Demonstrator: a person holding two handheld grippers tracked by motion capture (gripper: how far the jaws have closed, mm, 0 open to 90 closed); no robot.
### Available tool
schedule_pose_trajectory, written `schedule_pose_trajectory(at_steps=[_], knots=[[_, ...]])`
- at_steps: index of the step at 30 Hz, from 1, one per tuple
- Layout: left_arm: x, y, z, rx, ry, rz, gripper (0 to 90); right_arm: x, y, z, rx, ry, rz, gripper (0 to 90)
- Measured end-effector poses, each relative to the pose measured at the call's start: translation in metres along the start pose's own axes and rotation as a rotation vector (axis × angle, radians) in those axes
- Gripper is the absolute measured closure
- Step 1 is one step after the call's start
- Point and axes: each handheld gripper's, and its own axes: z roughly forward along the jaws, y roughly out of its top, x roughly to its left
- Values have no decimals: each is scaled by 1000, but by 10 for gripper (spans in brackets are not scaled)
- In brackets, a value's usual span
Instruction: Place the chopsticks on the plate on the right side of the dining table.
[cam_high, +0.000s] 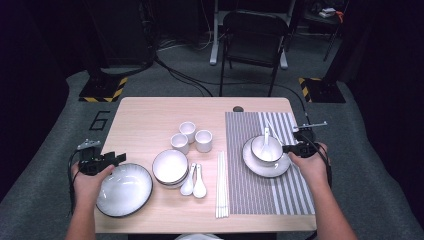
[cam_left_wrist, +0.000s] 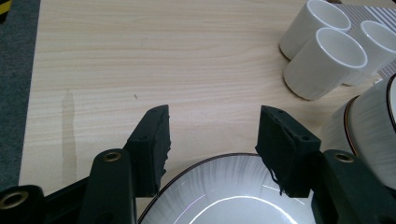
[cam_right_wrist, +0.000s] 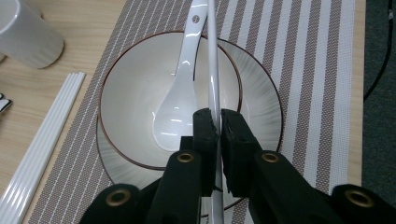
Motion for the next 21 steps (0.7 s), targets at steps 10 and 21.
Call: schedule_pose_trajectory(at_steps=[10,21], knots=[[1,-1,-1,9,1,3,443,-9,0,7,11,-18,20,853],[2,-2,-3,13,7,10,444,-21,-6,15,34,-30,48,853]])
